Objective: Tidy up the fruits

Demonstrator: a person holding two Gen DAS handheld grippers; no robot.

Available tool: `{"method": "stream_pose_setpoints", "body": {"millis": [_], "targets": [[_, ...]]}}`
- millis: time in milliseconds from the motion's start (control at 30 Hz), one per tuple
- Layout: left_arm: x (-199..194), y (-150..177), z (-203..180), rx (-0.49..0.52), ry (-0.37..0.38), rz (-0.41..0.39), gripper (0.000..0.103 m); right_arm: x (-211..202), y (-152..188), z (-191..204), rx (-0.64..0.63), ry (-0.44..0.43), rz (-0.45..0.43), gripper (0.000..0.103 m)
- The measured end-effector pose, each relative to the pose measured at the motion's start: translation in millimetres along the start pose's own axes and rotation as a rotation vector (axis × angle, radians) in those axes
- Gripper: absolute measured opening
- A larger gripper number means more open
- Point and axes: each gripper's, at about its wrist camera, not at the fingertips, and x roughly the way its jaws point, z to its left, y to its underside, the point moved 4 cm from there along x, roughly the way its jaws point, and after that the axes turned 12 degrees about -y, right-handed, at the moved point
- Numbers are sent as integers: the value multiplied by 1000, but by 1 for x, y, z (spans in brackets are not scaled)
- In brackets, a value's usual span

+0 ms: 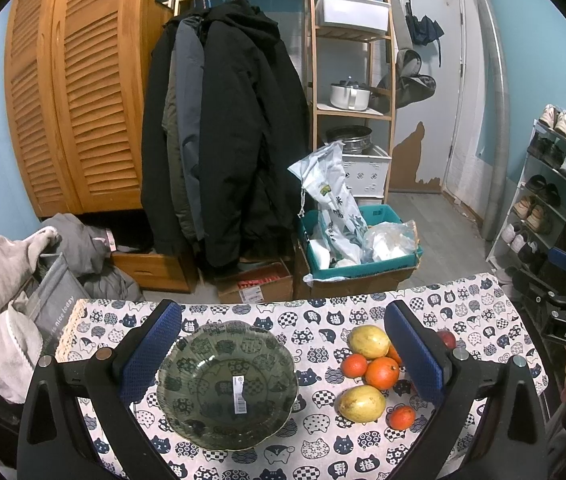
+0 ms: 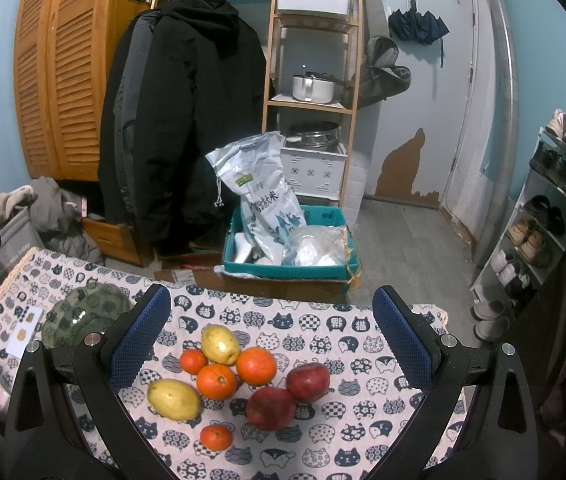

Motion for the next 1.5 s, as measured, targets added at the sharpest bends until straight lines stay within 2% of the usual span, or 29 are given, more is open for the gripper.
{"method": "stream_pose_setpoints", "body": {"millis": [767, 867, 1067, 1500], "targets": [[-1, 2, -4, 1, 4, 4, 102, 2, 1, 1, 1, 6, 4, 99], [1, 5, -8, 7, 4, 13, 102, 1, 6, -10, 2, 12, 12, 99], [19, 12, -18, 25, 26, 62, 102, 7, 15, -15, 6, 32, 40, 99], [72, 50, -49, 73, 86, 249, 102, 33, 47, -36, 65, 55, 178, 99]]}}
